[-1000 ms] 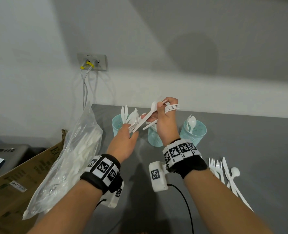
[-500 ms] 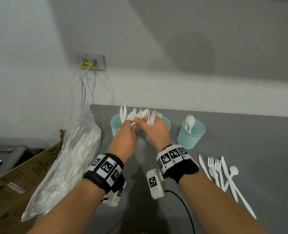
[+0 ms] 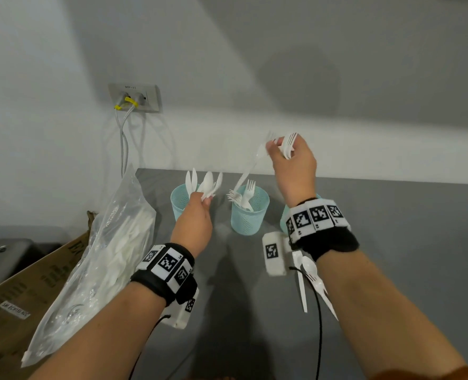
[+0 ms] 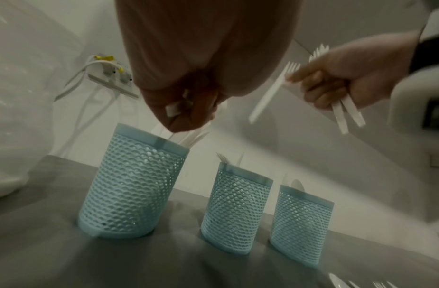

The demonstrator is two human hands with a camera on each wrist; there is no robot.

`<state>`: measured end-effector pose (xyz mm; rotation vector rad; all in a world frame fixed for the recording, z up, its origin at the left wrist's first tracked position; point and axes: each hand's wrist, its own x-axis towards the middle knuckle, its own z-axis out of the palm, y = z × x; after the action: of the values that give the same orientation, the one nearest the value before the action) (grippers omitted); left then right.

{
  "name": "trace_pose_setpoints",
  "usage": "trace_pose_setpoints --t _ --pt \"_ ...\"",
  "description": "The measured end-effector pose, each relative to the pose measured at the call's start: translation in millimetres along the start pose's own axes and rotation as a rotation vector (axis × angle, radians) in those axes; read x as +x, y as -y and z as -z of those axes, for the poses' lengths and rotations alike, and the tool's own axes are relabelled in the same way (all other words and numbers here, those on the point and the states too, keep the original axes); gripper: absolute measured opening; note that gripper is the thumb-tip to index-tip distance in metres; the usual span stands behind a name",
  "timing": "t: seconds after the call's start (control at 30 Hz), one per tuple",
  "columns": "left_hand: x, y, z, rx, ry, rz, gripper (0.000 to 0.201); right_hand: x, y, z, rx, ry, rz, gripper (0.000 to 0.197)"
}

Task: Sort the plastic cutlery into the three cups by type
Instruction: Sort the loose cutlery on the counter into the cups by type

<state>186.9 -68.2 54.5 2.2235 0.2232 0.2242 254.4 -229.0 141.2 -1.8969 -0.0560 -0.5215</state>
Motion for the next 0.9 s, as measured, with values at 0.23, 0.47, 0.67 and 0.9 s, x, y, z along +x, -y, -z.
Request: trace_pose_setpoints --t 0.23,0.47,0.67,0.9 --pt "1 -3 -7 -0.203 -0.059 -0.069 0.033 -9 -56 -8 -0.507 0.262 -0.007 0.015" --pt "9 -3 -8 -0.382 -0.053 0.048 0.036 8 -43 -20 -0.045 0.278 -0.082 0.029" --pt "14 -5 -15 -0.417 -0.001 0.016 0.036 24 -43 -36 0.081 0.351 -0.147 0.024" --pt "13 -1 -19 -0.367 0.007 -0.099 0.022 12 -72 -39 -0.083 0.442 -0.256 0.022"
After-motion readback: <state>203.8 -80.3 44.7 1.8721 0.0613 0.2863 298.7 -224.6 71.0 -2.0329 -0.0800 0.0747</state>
